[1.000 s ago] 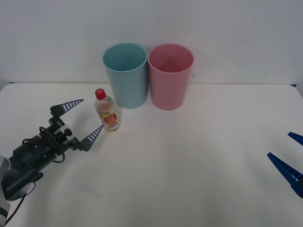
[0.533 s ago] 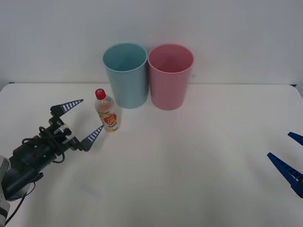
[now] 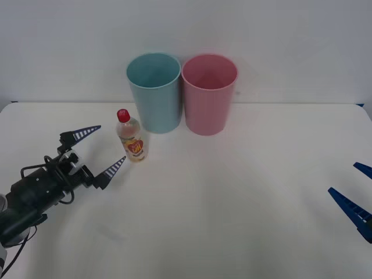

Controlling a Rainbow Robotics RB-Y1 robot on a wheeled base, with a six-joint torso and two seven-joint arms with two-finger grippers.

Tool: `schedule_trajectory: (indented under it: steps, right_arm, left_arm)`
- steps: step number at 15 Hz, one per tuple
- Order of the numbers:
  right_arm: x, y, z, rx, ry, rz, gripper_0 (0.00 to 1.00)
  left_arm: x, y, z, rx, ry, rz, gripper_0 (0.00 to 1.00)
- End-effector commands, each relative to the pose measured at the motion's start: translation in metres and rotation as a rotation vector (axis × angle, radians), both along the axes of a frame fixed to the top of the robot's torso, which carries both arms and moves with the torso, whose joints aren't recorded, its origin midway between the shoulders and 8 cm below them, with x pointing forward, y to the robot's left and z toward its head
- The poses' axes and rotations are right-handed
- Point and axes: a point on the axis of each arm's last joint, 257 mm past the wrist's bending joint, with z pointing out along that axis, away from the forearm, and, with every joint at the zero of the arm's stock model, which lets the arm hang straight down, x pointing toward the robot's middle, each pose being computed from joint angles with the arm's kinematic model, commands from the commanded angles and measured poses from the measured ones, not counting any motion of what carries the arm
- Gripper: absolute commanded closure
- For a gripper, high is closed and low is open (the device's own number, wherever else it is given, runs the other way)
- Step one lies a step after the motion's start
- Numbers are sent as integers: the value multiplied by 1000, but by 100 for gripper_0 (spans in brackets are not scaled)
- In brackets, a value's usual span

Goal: Grasp the object on the table and drop it into the matching bin: aluminum can to the light blue bin, PET bottle to the pink bin.

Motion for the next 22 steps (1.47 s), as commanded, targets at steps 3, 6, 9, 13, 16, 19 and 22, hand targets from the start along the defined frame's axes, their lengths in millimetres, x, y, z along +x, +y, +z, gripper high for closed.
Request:
schedule_trajectory:
  steps: [3,6,9,13,16,19,22]
  right_arm:
    - [0,0,0,0,0,0,0]
    - [0,0,0,0,0,0,0]
    - [0,0,0,0,0,0,0]
    - [0,0,0,0,0,0,0]
    - [0,0,0,0,0,0,0]
    - [0,0,0,0,0,0,0]
    - [0,0,0,0,0,0,0]
  left_arm:
    - [-9,9,-2,-110,115,-25,0]
    - [-12,18,-3,-193,188,-13,0]
    - [-16,25,-10,-272,264,2,0]
    - [-19,39,-19,-342,329,50,0]
    - [-14,48,-24,-356,347,94,0]
    - [-3,48,-37,-346,368,154,0]
    - [2,29,-52,-336,405,161,0]
